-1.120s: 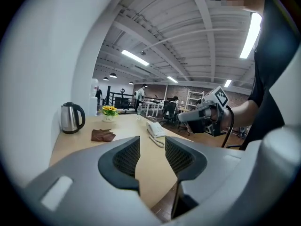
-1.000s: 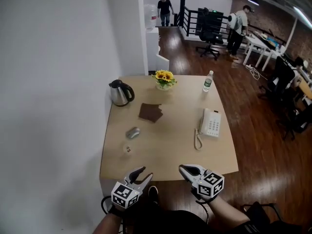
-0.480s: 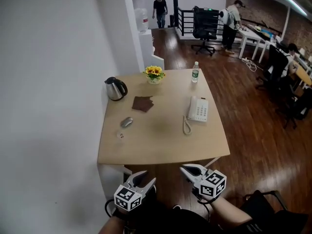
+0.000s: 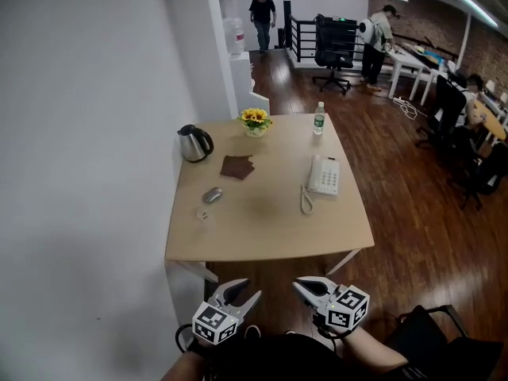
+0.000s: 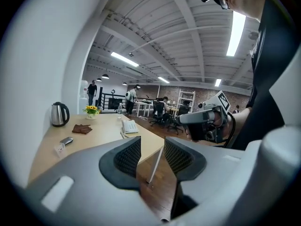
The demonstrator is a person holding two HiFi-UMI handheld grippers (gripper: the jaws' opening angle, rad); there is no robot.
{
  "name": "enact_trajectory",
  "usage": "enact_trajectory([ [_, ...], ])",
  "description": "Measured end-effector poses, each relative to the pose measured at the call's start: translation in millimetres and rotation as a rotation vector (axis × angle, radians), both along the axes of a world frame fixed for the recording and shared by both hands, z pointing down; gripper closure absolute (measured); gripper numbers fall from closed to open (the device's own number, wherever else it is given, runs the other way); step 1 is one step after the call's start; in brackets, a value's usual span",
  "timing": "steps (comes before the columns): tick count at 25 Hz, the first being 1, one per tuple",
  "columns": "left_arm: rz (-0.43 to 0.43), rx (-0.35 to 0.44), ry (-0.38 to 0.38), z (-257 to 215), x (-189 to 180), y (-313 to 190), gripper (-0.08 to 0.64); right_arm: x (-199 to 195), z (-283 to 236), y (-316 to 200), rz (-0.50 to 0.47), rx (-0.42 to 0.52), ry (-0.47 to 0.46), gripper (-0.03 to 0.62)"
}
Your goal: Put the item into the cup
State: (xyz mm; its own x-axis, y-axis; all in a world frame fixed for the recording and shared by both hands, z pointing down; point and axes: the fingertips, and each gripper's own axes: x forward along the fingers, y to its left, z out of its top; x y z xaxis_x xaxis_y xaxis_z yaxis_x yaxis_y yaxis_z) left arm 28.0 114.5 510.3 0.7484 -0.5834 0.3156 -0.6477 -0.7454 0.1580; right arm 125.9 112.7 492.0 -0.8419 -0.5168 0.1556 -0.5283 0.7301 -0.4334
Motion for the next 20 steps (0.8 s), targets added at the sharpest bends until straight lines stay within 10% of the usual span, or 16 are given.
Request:
enact_trajectory([
  [20, 0.022, 0.062, -0.001, -15.6, -45.2, 14.6, 0.404, -37.1, -35.9, 25.6, 0.007, 0.095, 0.035, 0.584],
])
